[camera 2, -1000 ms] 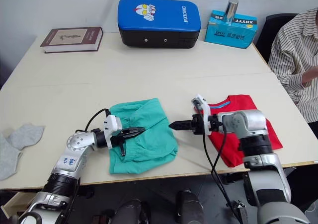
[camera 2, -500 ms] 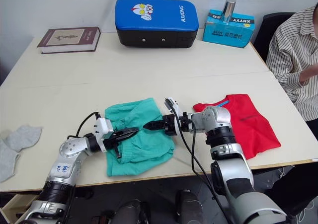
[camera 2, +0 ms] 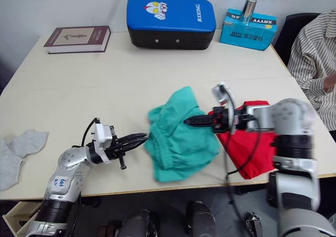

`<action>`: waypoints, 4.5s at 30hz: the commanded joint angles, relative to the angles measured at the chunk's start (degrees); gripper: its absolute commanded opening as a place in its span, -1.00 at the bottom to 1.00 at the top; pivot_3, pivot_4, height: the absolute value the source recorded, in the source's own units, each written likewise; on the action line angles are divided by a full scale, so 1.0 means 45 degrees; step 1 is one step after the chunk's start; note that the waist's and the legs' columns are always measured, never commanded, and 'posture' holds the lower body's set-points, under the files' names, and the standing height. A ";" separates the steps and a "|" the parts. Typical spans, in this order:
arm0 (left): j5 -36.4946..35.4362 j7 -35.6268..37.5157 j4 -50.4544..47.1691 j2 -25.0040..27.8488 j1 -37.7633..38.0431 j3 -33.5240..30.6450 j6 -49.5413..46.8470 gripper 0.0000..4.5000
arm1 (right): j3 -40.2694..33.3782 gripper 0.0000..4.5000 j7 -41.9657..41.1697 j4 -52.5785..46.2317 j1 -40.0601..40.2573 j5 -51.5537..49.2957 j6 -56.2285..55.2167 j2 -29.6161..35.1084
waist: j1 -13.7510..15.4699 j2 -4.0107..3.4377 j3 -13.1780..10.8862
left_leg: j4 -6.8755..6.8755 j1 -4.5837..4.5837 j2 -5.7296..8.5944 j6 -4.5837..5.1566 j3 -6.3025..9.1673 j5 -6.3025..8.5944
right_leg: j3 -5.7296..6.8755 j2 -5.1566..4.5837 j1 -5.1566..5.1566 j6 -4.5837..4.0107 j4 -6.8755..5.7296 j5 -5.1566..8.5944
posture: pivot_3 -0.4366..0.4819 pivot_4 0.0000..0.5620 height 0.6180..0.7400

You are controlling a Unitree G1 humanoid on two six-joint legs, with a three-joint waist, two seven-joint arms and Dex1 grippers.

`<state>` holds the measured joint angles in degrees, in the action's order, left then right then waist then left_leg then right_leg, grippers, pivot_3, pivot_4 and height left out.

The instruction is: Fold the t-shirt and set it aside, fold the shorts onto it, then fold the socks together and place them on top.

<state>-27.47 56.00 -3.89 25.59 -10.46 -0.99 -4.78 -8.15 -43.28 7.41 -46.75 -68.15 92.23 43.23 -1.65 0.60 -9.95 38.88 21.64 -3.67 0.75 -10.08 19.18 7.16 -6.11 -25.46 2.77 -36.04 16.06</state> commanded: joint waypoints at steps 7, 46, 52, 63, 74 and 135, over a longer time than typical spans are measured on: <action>-0.0547 0.0603 -0.0713 0.0006 0.0245 0.0155 -0.0650 0.64 | 0.0638 -1.00 -0.5576 -0.1012 0.1973 0.1539 -0.2721 0.7366 | 0.0017 -0.0003 -0.0022 | -0.0012 0.0002 -0.0011 0.0002 -0.0002 0.0014 | -0.0005 0.0037 0.0002 0.0009 0.0037 -0.0003 | -0.05 -0.47 1.00; -0.0246 0.1492 0.0944 0.1629 -0.0724 -0.0725 -0.0958 1.00 | -0.5494 0.98 -0.4676 0.0749 0.7039 1.0098 -1.4726 0.5531 | -0.0001 -0.0079 -0.0064 | 0.0024 -0.0058 -0.0030 -0.0053 -0.0083 -0.0015 | -0.0114 0.0096 0.0005 0.0033 -0.0003 -0.0038 | -0.05 -0.47 1.00; 0.0038 0.1193 0.1665 0.1705 -0.1116 -0.0976 -0.0862 1.00 | -0.5115 0.98 -0.2029 -0.5364 0.8558 0.8718 -1.3287 0.2317 | 0.0019 -0.0017 -0.0054 | -0.0003 -0.0077 -0.0051 -0.0073 -0.0077 -0.0019 | -0.0130 0.0119 0.0011 0.0032 0.0000 -0.0038 | -0.05 -0.47 1.00; -0.0212 -0.1054 -0.1007 0.2326 0.2973 -0.4426 -0.1267 1.00 | -0.0051 0.98 0.0478 -0.7963 0.8316 0.9211 -1.4458 -0.2626 | -0.0341 -0.0061 -0.0104 | -0.0336 -0.0025 0.0409 0.0077 0.0859 -0.0279 | 0.0715 -0.0333 0.0489 0.0118 0.0175 0.0013 | -0.05 -0.47 1.00; -0.1514 -0.4475 -0.1995 -0.1369 1.0324 -1.1757 -0.0711 1.00 | 0.1685 0.98 -0.3357 -0.6489 0.9454 0.9975 -2.0767 -0.2695 | 0.0359 0.0044 -0.0170 | -0.0274 -0.0042 0.0429 0.0154 0.0871 -0.0240 | 0.0551 -0.0356 0.0503 0.0143 0.0233 0.0018 | -0.05 -0.47 1.00; 0.1049 -0.3125 -0.2044 0.0809 -0.3254 0.3387 -0.9042 -0.99 | 0.0131 1.00 -0.1173 -0.9469 1.2556 1.0127 -1.9550 -0.0881 | 0.0685 0.0137 -0.0190 | -0.0166 -0.0029 0.0215 -0.0084 0.0550 -0.0291 | 0.0203 -0.0059 0.0250 -0.0005 0.0011 0.0008 | -0.05 -0.47 1.00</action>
<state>-23.69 41.15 -13.20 29.87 -24.17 12.65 -47.11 -5.98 -49.25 -32.57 9.39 -22.03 4.11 38.95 1.44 1.22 -10.80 38.12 21.48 -2.68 0.38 -7.63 17.87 8.03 -6.38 -24.33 2.75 -35.99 16.10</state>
